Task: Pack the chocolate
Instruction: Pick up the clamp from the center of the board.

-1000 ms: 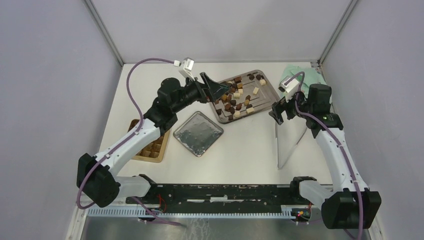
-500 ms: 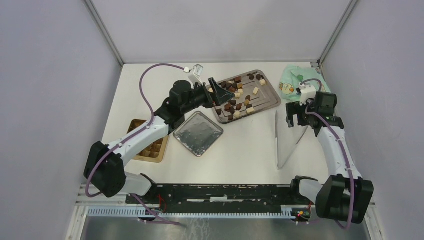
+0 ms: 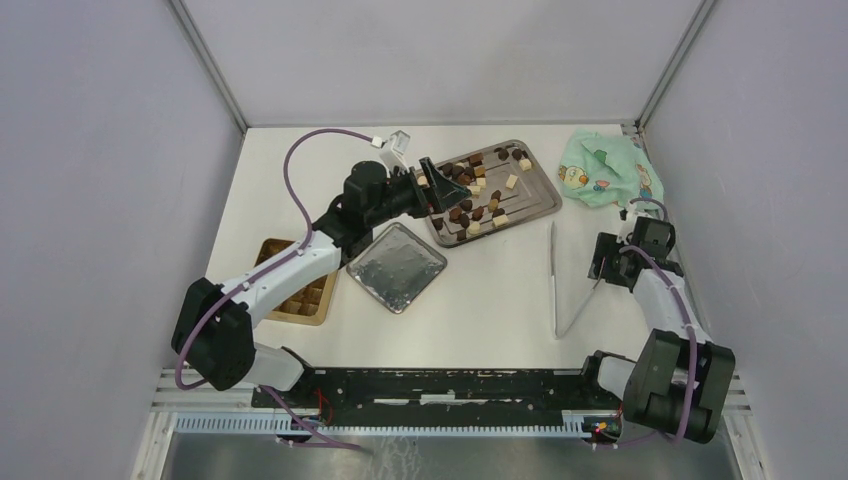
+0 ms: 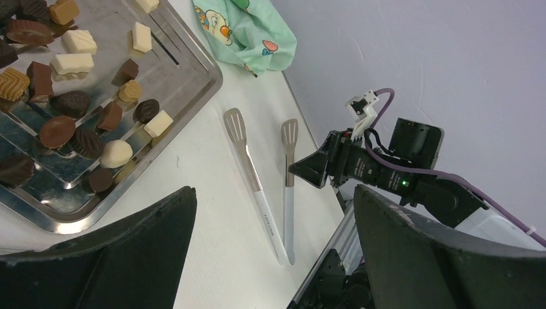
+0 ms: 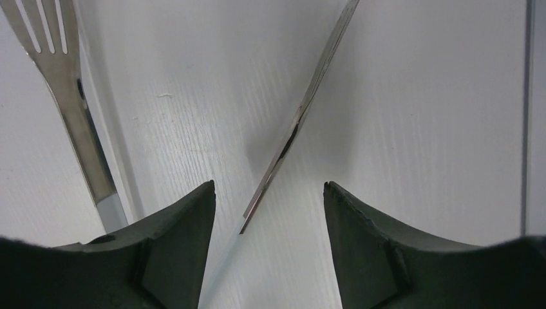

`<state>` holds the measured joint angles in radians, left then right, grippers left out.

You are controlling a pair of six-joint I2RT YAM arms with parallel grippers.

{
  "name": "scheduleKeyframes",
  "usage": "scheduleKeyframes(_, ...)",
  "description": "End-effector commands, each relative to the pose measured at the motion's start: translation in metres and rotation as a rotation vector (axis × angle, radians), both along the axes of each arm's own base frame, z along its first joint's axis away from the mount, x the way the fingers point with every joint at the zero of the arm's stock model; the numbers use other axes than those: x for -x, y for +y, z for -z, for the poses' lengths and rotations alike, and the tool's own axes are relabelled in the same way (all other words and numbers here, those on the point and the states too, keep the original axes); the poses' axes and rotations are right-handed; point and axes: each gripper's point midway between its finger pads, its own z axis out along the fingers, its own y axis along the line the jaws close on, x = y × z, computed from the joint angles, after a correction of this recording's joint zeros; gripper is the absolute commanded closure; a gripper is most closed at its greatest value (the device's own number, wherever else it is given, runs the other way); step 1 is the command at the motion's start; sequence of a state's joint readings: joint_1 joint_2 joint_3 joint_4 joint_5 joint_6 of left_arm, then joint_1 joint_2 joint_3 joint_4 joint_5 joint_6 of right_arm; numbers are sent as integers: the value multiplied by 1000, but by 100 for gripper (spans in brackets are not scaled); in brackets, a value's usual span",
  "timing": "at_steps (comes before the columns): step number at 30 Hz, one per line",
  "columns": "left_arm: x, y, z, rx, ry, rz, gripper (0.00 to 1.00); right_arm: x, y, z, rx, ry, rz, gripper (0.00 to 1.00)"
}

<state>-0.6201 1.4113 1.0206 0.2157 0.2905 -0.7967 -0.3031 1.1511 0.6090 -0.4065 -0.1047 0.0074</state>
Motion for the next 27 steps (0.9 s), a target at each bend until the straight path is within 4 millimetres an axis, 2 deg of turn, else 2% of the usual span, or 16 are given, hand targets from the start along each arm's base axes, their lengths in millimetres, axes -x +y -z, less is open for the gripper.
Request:
scheduleKeyframes(1,3,-1,-12,48,4,-11,4,-19,-3,1,-56,-78,104,34)
scheduleKeyframes(8,7,3,-8,45,10,-30,4,-24,0,24,-114,-26,141,46)
scheduleKeyframes(14,8,6,-8,33,6,-42,4,-20,-3,33,-111,10,162,55)
scheduleKeyframes(22,7,3,-12,39,6,-33,4,-22,0,32,-131,6,173,72)
scheduleKeyframes(27,7,1,-17,46,-8,-28,4,-25,2,27,-146,-7,164,90)
